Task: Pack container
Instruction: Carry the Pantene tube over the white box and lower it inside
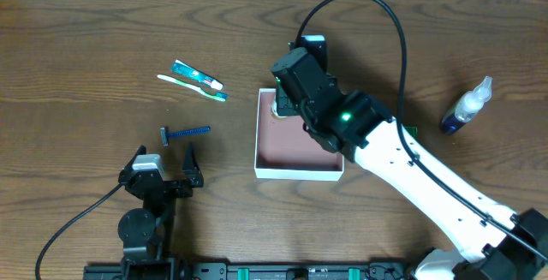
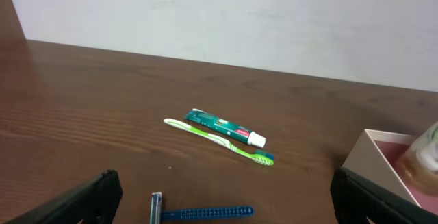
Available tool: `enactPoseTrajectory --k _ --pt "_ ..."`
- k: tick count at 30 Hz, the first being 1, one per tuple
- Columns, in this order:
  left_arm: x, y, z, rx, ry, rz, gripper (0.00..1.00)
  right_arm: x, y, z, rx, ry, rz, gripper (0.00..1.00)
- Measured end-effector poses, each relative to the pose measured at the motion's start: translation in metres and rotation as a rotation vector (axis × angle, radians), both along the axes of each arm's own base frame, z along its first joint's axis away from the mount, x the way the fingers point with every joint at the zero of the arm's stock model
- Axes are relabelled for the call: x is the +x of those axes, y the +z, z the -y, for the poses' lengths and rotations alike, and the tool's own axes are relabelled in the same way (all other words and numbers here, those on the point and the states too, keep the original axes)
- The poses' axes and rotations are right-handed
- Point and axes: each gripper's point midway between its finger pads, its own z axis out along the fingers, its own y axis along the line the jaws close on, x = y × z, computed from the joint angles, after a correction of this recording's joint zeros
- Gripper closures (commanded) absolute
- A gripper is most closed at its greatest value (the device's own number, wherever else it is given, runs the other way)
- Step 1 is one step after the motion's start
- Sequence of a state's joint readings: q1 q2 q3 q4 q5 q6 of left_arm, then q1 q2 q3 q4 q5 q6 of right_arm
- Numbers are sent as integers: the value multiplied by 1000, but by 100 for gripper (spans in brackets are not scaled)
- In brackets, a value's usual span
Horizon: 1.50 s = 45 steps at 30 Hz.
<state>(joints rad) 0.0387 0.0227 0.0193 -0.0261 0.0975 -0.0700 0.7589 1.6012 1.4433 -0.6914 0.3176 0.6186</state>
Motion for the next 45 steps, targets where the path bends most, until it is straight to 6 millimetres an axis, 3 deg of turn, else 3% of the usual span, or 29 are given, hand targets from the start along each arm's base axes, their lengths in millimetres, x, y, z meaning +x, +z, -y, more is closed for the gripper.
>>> enactPoseTrajectory --k 11,18,27,45 --pt "0 0 0 0 0 0 2 8 -39 -16 -50 10 -42 99" --pt "0 0 0 0 0 0 2 12 -41 -22 -44 12 -31 99" --pt "0 0 0 0 0 0 2 16 -58 -26 -65 11 -45 99" --pt "0 0 0 0 0 0 2 20 -56 -31 -49 12 -26 99"
